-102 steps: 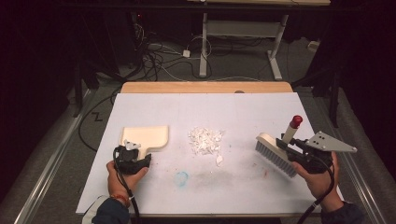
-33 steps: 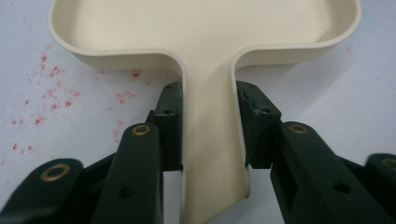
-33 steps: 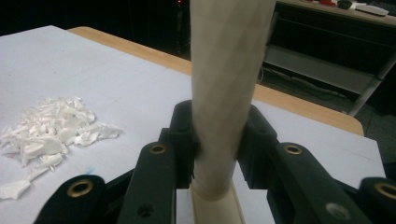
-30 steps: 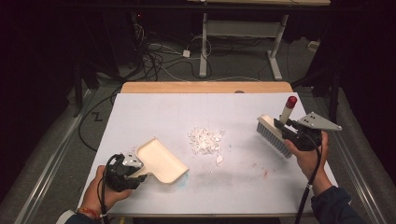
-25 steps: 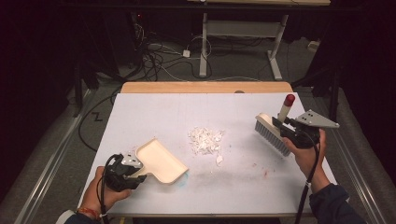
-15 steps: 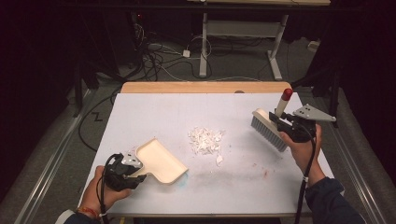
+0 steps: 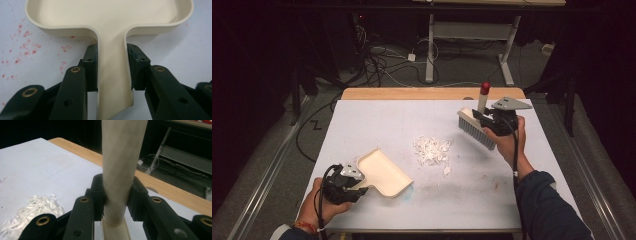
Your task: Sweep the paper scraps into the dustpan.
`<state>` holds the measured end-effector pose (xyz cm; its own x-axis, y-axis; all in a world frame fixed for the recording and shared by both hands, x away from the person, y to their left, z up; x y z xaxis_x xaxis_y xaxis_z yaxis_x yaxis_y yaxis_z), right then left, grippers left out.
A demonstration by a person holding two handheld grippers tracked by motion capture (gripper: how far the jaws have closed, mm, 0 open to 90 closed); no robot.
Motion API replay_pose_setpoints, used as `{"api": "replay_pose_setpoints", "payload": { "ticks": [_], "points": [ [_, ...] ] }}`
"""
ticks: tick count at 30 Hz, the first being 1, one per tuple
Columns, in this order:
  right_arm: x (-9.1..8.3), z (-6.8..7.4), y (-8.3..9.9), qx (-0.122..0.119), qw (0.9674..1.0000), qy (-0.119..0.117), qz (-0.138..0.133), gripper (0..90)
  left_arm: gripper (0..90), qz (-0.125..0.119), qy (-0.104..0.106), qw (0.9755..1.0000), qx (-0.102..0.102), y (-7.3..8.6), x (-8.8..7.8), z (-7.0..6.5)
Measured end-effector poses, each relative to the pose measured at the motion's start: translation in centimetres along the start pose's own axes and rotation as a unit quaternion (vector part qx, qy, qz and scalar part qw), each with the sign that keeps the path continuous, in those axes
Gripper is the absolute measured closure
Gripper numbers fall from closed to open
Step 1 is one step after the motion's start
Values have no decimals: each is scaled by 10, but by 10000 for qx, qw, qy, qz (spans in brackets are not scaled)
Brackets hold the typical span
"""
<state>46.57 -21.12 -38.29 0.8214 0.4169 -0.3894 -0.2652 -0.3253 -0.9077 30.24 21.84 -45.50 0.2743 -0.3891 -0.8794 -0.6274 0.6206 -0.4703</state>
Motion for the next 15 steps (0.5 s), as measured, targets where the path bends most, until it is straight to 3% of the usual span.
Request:
{"api": "replay_pose_setpoints", "payload": {
  "ticks": [11,14,15],
  "points": [
    [47,20,-13,-234,9996,119,40,710,628,-32,12,10000,20,11,-3,0],
    [62,31,-12,-499,9985,207,-28,710,628,-42,18,10000,0,14,-4,1],
    [65,33,-10,-453,9988,205,-27,710,628,-24,15,10000,-10,16,-4,2]
  ]
}}
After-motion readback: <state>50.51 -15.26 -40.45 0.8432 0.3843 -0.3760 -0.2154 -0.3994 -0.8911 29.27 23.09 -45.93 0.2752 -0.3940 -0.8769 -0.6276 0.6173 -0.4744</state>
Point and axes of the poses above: each handheld gripper's, and its own axes: x roughly forward along the jaws, y roughly out of its underside, z roughly to its left, the point moved 2 cm from there along x, roughly forward along the jaws, and after that the axes turned 5 degrees about y, right-handed, at the moved point
